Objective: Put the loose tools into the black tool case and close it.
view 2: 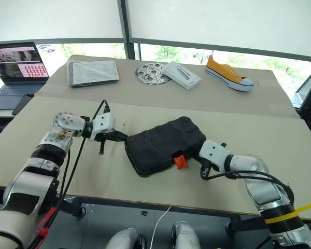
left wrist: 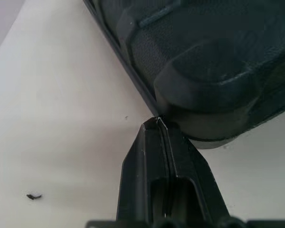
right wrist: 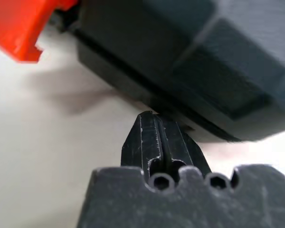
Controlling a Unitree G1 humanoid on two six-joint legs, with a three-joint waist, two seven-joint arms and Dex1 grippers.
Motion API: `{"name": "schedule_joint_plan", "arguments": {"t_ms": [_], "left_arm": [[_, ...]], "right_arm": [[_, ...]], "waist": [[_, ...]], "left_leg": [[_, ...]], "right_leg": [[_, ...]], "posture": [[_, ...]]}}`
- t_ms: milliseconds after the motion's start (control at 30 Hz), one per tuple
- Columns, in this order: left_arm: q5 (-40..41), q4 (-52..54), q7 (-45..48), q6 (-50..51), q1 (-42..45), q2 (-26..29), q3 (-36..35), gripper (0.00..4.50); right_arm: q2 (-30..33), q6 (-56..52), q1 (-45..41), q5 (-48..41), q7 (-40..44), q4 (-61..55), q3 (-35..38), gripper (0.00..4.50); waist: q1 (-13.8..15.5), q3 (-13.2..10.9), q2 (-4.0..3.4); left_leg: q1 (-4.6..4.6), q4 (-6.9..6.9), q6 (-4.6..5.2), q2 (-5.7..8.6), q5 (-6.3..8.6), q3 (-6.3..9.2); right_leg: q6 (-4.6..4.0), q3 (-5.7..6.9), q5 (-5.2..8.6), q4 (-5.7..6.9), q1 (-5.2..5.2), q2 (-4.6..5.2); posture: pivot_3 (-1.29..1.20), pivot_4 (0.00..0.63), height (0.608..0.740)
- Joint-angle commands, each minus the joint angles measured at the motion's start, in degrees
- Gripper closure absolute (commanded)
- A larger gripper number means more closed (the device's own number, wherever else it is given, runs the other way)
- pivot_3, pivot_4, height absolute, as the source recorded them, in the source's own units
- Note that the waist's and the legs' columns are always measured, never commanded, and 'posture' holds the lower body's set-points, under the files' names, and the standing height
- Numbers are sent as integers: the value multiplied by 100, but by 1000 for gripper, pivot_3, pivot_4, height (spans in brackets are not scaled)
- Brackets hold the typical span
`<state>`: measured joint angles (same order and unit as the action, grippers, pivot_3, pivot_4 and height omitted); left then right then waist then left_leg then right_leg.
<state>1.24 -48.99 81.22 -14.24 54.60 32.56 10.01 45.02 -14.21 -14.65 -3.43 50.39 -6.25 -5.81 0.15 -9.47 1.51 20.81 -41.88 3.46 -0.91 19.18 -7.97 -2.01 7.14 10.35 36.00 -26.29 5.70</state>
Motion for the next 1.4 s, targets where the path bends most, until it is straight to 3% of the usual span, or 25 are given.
{"name": "schedule_joint_plan", "arguments": {"t_ms": [33, 133, 267, 533, 867, 1200, 1400], "left_arm": [[641, 854, 303, 1267, 250, 264, -414, 4442], [1050, 1951, 678, 2396, 167, 281, -301, 4442], [715, 2835, 608, 2244, -340, -36, 326, 4442], [-297, 2580, 330, 886, -857, -91, 1242, 4442], [-52, 2712, 289, 1142, -784, -133, 1093, 4442], [-89, 2522, 143, 1037, -632, -194, 1037, 4442], [-125, 2471, 94, 998, -584, -294, 1075, 4442]], "right_arm": [[253, -177, 278, -644, 419, -698, 548, 4500], [284, -806, 543, -1434, 593, -1360, 972, 4500], [218, -1152, 690, -1651, 511, -1869, 877, 4500], [-134, -1081, 639, -1287, 160, -1799, 247, 4500], [-577, -748, 399, -701, -223, -951, -157, 4500], [-173, -1458, 729, -1669, 121, -1992, 682, 4500], [-76, -1380, 1078, -1292, 54, -1884, 205, 4500]], "waist": [[-4, 0, 0], [-8, 0, -1], [17, 2, -7], [22, 16, -25], [24, 23, -28], [39, 23, -28], [61, 27, -27]], "left_leg": [[0, 0, 0, -3, 0, 0], [3, 0, 0, -3, 0, 3], [-13, 0, 1, 1, 1, 6], [-50, 5, 0, -2, 1, -2], [-58, 5, 5, -3, 3, -2], [-57, 4, 8, -2, 4, 0], [-55, 4, 12, -3, 6, 8]], "right_leg": [[0, 3, 0, 0, 0, -7], [3, 9, 1, -2, 1, -10], [47, -6, 22, -8, 17, -5], [40, -25, 23, 3, 30, -13], [41, -30, 24, 7, 36, -10], [41, -30, 24, 6, 36, -7], [41, -32, 24, 4, 39, -6]], "posture": [[0, 150, 733], [0, 150, 733], [0, 150, 733], [0, 150, 733], [0, 150, 733], [0, 150, 733], [0, 150, 733]]}}
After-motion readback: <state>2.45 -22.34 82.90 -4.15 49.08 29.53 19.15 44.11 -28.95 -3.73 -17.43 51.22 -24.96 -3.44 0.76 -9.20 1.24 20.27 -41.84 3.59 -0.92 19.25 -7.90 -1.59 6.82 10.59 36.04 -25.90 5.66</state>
